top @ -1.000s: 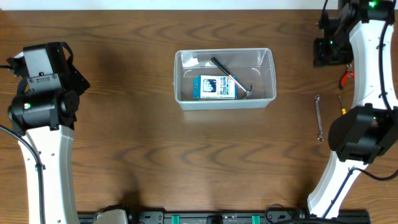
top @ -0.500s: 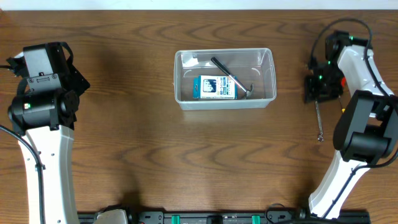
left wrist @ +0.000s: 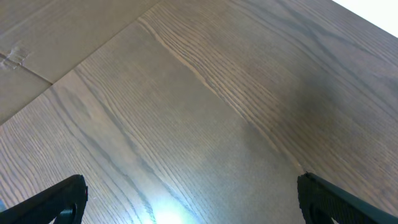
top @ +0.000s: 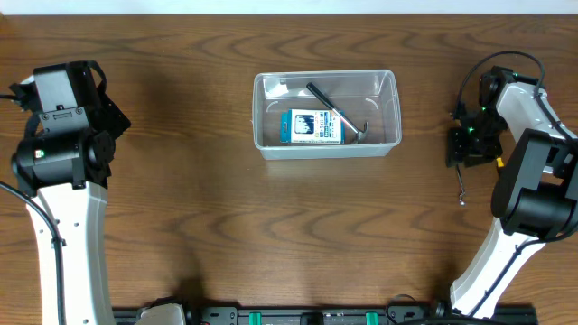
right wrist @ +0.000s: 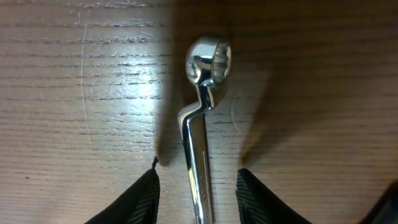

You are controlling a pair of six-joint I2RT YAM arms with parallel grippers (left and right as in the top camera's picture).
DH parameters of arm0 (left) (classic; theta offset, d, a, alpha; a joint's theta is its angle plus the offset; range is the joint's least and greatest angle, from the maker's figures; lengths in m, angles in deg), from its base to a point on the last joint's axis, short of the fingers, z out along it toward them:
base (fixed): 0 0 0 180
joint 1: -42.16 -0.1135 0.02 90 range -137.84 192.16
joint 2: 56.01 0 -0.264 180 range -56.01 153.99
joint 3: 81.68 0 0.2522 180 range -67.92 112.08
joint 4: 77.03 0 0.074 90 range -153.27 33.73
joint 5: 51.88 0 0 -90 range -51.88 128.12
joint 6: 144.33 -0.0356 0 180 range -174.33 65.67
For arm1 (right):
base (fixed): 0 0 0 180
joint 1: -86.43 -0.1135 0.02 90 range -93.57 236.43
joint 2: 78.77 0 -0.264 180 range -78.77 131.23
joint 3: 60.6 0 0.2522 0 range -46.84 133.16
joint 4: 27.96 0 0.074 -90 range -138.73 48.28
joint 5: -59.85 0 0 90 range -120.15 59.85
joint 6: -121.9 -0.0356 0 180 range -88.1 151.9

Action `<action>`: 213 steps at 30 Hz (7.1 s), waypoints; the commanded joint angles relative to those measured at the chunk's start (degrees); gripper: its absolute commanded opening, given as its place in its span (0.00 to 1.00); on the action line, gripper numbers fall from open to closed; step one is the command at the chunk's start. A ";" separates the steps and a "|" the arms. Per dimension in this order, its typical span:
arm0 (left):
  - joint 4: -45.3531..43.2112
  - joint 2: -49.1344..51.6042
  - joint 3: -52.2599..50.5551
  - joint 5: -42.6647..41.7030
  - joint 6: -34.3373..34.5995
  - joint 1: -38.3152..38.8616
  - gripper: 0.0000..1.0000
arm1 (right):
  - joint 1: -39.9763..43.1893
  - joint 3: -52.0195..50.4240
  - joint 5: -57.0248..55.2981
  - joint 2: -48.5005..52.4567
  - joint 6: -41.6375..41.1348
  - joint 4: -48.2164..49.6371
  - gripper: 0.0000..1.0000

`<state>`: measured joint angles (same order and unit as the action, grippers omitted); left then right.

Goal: Pack container
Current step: 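Move the right gripper back right and grasp the second chrome wrench, then carry the wrench left and lower it into the container, then open the right gripper, adjust the wrench inside, and lift out, then move the right gripper right and grasp the yellow-handled screwdriver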

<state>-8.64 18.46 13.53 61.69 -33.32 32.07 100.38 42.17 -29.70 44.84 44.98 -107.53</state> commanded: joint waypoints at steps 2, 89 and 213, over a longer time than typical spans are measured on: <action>0.00 0.11 0.42 1.11 0.55 -0.24 0.98 | 0.37 -1.73 0.44 0.13 0.92 0.83 0.33; 0.00 0.11 0.42 1.11 0.55 -0.24 0.98 | -38.91 29.62 11.61 8.70 38.07 -5.77 0.40; 0.00 0.11 0.42 1.11 0.55 -0.24 0.98 | -2.67 -4.37 -13.03 -21.29 -26.10 4.00 0.65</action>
<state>-8.68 18.46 13.53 61.69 -33.32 32.07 96.23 40.31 -42.47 23.51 23.87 -104.97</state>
